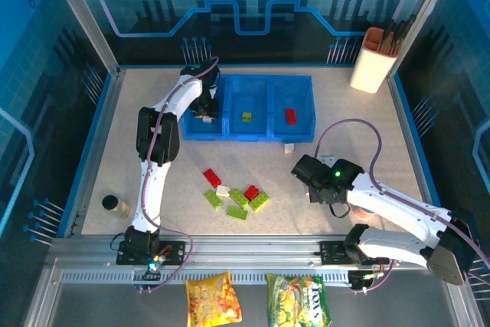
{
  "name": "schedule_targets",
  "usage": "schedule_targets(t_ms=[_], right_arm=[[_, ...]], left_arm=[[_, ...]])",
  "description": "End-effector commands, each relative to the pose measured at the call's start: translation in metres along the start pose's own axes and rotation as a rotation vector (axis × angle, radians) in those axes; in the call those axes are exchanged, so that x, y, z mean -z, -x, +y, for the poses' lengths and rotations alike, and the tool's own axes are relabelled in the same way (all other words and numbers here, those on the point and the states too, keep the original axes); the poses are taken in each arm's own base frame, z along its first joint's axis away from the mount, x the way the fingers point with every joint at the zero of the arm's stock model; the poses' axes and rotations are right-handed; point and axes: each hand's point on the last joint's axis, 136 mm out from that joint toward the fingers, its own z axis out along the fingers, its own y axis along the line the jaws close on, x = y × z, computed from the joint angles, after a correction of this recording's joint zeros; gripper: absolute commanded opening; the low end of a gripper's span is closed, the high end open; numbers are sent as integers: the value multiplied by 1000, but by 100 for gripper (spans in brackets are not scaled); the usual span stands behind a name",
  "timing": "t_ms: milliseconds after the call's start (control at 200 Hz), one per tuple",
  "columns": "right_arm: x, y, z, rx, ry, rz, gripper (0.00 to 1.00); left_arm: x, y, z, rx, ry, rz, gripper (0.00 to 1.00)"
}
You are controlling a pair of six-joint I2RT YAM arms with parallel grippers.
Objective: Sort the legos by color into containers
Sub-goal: Place the lego in the container.
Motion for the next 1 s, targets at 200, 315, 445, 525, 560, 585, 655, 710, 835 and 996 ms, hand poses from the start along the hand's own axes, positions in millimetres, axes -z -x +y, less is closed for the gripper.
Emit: schedule_targets(t_ms=[200,315,445,525,560,585,655,710,835,996], right_arm=[[13,1,-6,-24,2,-25,54],[18,3,-7,-31,8,-38,54],[22,6,-8,-32,20,-52,54],[30,12,-6,-38,36,-71,54],[31,14,-6,-38,40,-74,54],[33,15,-5,-36,44,-78,54],[35,17,-3,-35,53,-83,54],[37,19,-2,-29,58,-86,54],[38,22,3,-16,70,-91,54],[38,26,14,8,88,-88,54]], left_arm=[[-2,-1,4,3,-1,21,43],[2,-1,4,1,-6,16,43],[12,1,3,9,-17,2,43],[20,2,2,13,-22,-12,43],[24,2,2,17,-23,-17,43],[26,2,2,19,-25,-16,43],[32,1,1,24,-36,-19,43],[38,0,0,26,-46,-26,43],[50,-5,-2,34,-66,-34,43],[68,-17,0,41,-82,-49,43]])
